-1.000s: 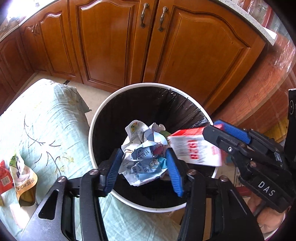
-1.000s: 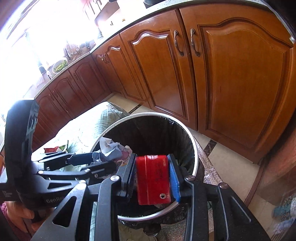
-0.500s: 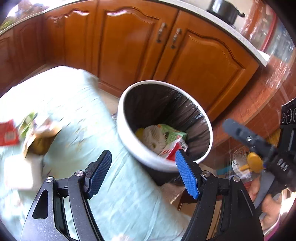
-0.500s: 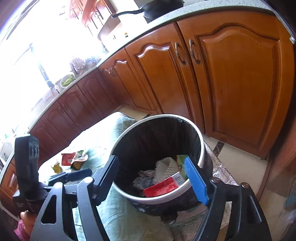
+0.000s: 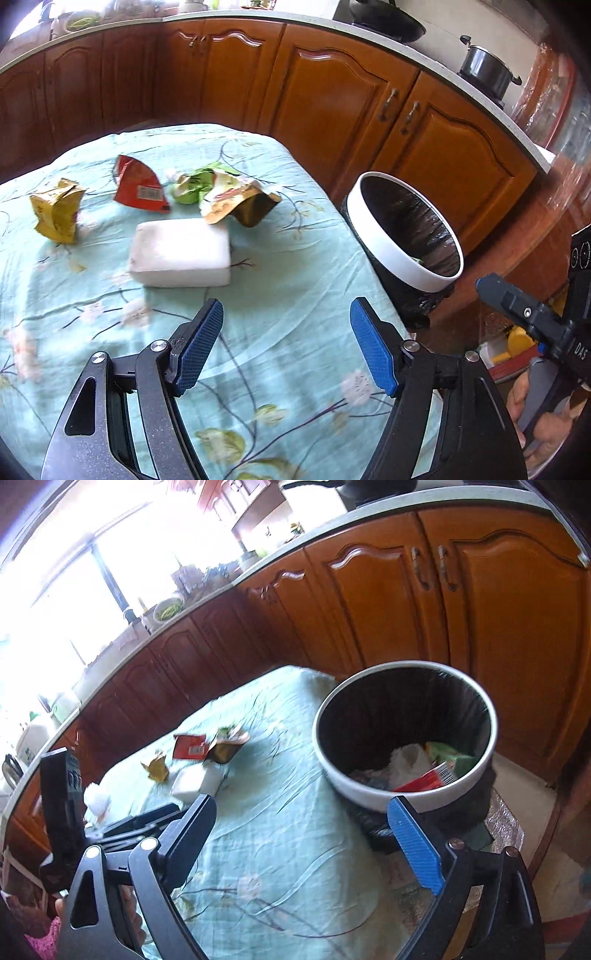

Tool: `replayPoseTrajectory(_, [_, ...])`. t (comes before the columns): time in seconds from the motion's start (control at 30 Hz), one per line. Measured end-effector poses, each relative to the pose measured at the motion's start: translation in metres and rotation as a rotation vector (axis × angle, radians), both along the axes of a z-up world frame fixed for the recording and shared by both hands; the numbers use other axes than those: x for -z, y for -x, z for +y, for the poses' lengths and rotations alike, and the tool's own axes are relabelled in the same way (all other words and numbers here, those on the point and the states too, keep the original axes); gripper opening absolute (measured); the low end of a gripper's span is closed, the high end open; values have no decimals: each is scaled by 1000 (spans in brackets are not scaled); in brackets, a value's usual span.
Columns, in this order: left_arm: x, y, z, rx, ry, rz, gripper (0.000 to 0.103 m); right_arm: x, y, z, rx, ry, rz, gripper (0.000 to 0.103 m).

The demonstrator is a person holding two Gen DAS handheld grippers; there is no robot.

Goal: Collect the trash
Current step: 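Move both open tools back over the remaining trash on the table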

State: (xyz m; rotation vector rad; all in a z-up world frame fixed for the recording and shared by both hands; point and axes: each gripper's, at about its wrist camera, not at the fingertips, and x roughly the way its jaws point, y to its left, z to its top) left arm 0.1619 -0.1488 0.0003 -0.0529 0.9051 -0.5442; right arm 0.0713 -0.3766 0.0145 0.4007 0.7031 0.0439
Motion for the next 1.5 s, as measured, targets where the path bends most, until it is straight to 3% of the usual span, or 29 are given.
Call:
replayPoseTrajectory(0.17, [2, -2, 31, -50, 3, 0, 73, 6, -11, 34, -43, 44, 61, 101])
replayPoseTrajectory(0.37, [8, -10, 58, -105, 8, 21, 73, 5, -18, 60, -148, 64, 3, 101])
replayPoseTrajectory(0.6, [14, -25, 80, -147, 21, 58, 73, 5, -37, 54, -155, -65, -66, 101])
replayPoseTrajectory(0.9, [14, -48, 111, -232, -24, 46, 73, 17, -88, 71, -192, -36, 22, 98])
replayPoseTrajectory(1.0, [12, -63, 126, -267, -61, 23, 73, 17, -104, 77, -213, -11, 18, 90])
replayPoseTrajectory(1.23, [8, -114, 157, -345, -127, -10, 75, 11, -150, 99, -263, 73, 30, 57])
replayPoseTrajectory(1.5, [19, -152, 155, -314, -190, -17, 77, 33, -195, 128, -320, 194, 123, 28])
